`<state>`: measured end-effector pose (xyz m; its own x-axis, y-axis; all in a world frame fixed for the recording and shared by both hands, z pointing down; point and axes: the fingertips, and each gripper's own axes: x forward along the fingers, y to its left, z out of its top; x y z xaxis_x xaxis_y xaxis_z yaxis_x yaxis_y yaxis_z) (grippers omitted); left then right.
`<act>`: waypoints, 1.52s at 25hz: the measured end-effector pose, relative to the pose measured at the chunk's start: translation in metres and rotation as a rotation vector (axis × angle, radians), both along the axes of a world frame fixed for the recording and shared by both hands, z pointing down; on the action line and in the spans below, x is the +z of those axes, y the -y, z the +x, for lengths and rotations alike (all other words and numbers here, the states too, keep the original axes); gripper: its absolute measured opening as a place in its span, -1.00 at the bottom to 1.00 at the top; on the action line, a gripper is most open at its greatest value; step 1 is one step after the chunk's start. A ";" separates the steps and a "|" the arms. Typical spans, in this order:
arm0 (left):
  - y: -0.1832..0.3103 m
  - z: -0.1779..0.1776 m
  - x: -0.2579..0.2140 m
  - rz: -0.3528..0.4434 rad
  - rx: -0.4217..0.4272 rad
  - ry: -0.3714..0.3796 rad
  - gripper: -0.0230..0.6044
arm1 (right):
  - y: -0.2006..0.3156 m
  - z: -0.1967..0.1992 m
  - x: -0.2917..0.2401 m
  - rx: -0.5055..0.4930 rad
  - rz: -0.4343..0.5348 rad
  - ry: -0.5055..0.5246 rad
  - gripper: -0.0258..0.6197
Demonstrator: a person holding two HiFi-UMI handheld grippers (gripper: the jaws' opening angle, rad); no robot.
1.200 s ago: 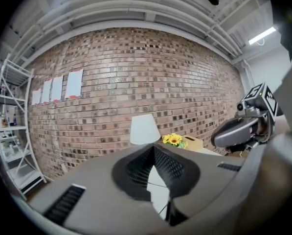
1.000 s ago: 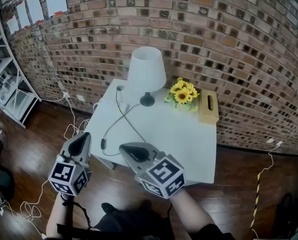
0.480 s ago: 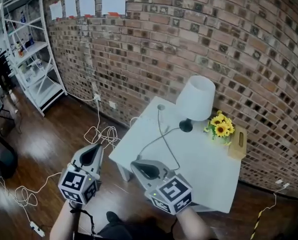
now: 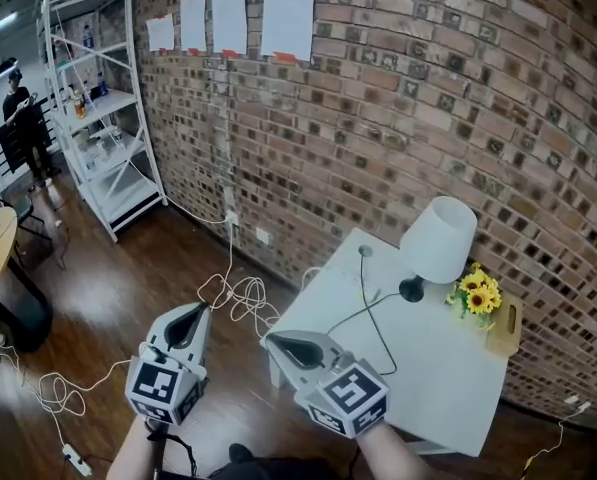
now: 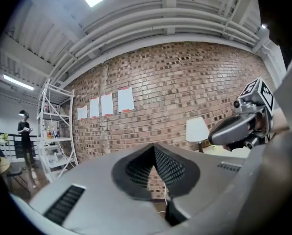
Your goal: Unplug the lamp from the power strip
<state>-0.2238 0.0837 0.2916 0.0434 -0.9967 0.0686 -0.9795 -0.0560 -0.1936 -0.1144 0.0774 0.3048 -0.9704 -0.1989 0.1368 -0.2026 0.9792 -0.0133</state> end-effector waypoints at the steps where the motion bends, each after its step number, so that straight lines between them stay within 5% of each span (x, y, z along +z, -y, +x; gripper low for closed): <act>1: -0.003 -0.007 0.000 0.000 -0.006 0.006 -0.87 | -0.002 -0.006 -0.001 -0.003 0.001 -0.002 -0.93; 20: -0.103 -0.147 0.016 -0.044 -0.151 -0.046 -0.88 | -0.080 -0.154 0.001 -0.165 0.035 -0.032 -0.93; 38: -0.119 -0.178 0.052 -0.103 -0.221 -0.147 -0.88 | -0.088 -0.196 0.028 -0.224 -0.006 -0.100 -0.93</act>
<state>-0.4019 0.2030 0.3432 -0.1572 -0.9712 0.1789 -0.9873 0.1499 -0.0533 -0.3101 0.1655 0.3330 -0.9717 0.0212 0.2354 0.0193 0.9998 -0.0105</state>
